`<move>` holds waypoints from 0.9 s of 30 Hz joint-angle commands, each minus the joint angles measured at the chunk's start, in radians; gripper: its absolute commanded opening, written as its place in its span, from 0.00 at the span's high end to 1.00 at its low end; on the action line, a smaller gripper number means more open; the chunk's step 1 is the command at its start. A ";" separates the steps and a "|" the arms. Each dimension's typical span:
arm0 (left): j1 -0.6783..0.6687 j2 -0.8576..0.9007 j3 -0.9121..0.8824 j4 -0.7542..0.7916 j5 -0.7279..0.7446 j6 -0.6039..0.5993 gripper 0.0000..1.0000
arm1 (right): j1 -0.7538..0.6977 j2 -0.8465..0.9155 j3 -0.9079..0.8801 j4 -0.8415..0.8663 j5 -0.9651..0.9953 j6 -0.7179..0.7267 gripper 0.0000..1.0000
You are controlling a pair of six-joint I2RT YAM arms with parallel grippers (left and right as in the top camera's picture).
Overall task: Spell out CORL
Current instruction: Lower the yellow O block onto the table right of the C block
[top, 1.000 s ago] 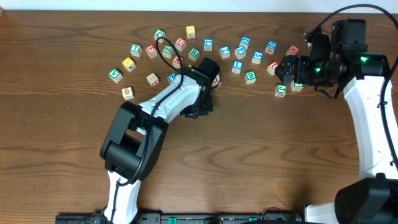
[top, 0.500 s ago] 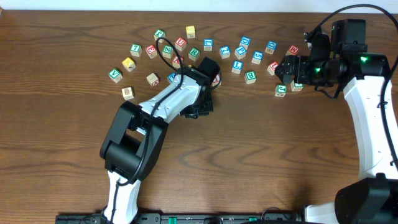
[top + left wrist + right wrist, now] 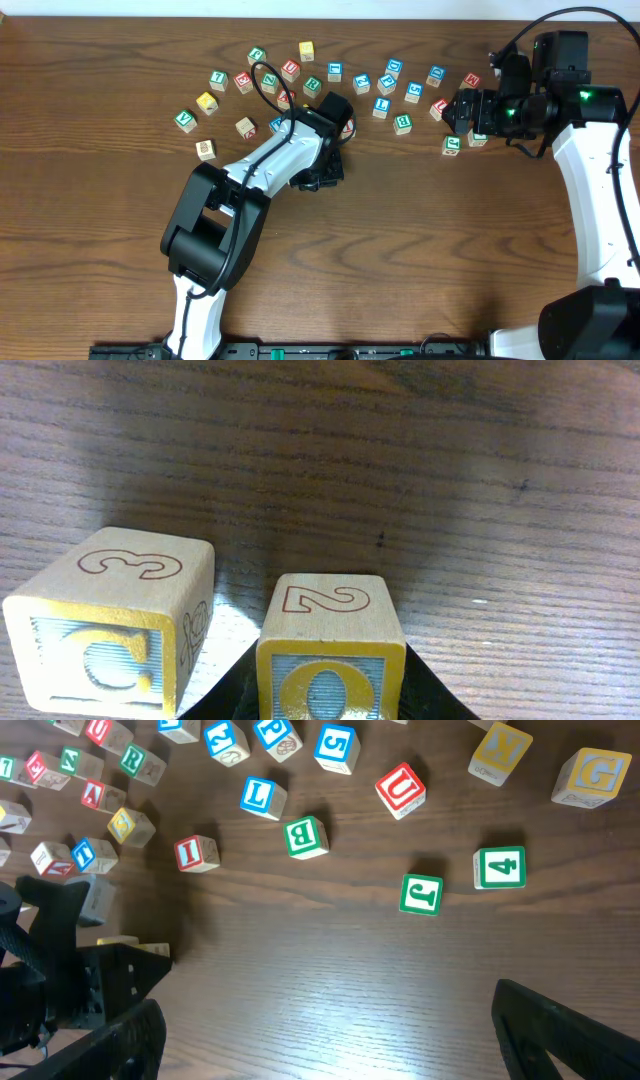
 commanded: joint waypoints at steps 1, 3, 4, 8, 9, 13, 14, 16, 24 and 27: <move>0.003 0.022 -0.010 -0.013 0.029 -0.012 0.73 | 0.002 -0.002 0.019 -0.002 0.005 0.009 0.01; 0.003 0.022 -0.010 -0.014 0.036 -0.012 0.73 | 0.002 -0.002 0.019 -0.001 0.005 0.009 0.01; 0.003 0.022 -0.010 -0.014 0.039 -0.012 0.73 | 0.002 -0.002 0.019 -0.001 0.005 0.009 0.01; 0.003 0.022 -0.010 -0.016 0.040 -0.012 0.73 | 0.002 -0.002 0.019 -0.001 0.005 0.009 0.01; 0.003 0.022 -0.010 -0.017 0.042 -0.012 0.73 | 0.002 -0.002 0.019 -0.001 0.005 0.009 0.01; 0.003 0.022 -0.010 -0.020 0.045 -0.012 0.73 | 0.002 -0.002 0.019 -0.001 0.005 0.009 0.01; 0.003 0.021 -0.010 -0.021 0.050 -0.012 0.73 | 0.002 -0.002 0.019 0.000 0.005 0.009 0.01; 0.003 0.020 -0.010 -0.023 0.064 -0.012 0.73 | 0.002 -0.002 0.019 -0.001 0.005 0.009 0.01; 0.003 0.020 -0.010 -0.031 0.073 -0.012 0.73 | 0.002 -0.002 0.019 -0.001 0.013 0.009 0.01; 0.003 0.020 -0.010 -0.037 0.087 -0.013 0.73 | 0.002 -0.002 0.019 0.000 0.013 0.009 0.01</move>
